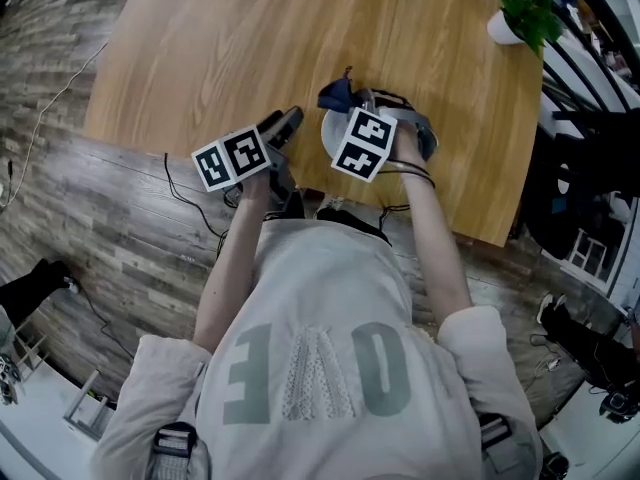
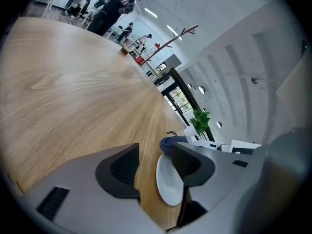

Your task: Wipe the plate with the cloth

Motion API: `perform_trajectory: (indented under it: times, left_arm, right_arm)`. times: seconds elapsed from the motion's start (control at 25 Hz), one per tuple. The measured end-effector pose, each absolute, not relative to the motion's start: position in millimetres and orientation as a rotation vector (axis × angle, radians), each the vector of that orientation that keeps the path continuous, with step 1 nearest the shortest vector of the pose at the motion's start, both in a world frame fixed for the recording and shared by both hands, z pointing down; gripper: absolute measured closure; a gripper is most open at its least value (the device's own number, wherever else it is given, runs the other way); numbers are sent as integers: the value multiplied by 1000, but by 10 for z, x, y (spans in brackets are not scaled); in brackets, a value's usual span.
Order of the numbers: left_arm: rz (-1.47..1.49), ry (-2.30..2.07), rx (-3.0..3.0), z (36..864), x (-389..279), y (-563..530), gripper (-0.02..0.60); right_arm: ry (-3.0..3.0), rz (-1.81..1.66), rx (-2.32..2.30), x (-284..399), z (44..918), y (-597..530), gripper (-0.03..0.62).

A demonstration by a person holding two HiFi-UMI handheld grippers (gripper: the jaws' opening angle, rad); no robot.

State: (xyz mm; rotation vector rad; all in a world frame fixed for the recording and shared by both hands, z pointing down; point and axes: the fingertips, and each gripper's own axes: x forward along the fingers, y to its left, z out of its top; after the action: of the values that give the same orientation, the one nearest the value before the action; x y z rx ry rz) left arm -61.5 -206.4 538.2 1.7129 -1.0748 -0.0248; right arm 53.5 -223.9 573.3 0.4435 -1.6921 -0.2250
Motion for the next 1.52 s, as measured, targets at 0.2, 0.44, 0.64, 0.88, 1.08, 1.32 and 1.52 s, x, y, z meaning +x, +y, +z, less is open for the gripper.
perform_trajectory:
  times: [0.2,0.44,0.64,0.88,1.08,1.32,1.52]
  left_arm:
    - [-36,-1107,1721,5341,-772,-2070,371]
    - [-56,-1102,1693,5405,-809,-2048,371]
    - [-51,-1073,1705,5409,-733,-2062,373]
    - [-35,-1054,1727,5390,-661,-2090,373]
    - [-121,-1066,1906,5008,-629,-2196,388]
    - [-218,-1178,2462,3719,-434,-2364,559]
    - [-145,-1432,2887,2483,-211,-2262,572]
  right_arm:
    - [-1665,-253,416,493,5809,-2138,537]
    - [-1697,-277,311,288,5836,-1682,537]
    - [-1730,-263,238,208,5813,-1270,537]
    - [-1712,-289,209,270,5814,-1068,537]
    - [-1785,-239,316,234,5645,-1183,537]
    - [-2014,-268,751,141,4516,-1846,537]
    - [-2160,-435,1212,399,3174,-2127,537]
